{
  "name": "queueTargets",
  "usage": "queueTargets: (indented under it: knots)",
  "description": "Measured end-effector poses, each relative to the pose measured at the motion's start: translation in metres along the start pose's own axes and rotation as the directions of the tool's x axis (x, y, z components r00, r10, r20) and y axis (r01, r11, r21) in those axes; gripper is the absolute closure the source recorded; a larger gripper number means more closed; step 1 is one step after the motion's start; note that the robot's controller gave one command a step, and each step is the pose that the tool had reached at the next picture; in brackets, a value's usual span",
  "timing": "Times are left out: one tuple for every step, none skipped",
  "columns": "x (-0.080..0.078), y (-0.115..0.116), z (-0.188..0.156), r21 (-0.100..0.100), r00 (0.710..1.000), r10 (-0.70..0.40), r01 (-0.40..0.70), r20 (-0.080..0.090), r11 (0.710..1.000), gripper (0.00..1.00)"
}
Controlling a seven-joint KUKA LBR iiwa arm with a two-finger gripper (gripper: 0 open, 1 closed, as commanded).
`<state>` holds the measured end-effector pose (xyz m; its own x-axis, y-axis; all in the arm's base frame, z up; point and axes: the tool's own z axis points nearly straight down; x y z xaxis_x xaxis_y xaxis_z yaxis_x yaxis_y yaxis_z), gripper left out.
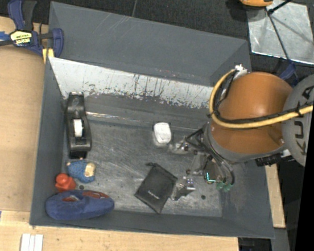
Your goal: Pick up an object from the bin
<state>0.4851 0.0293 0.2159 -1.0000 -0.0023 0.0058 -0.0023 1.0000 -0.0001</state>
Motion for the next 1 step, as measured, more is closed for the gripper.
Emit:
queueTargets:
  knots:
    - [-0.0172, 0.0041, 0.1437, 0.002, 0.982, -0.187, 0.187, 0.014, 0.982, 0.00]
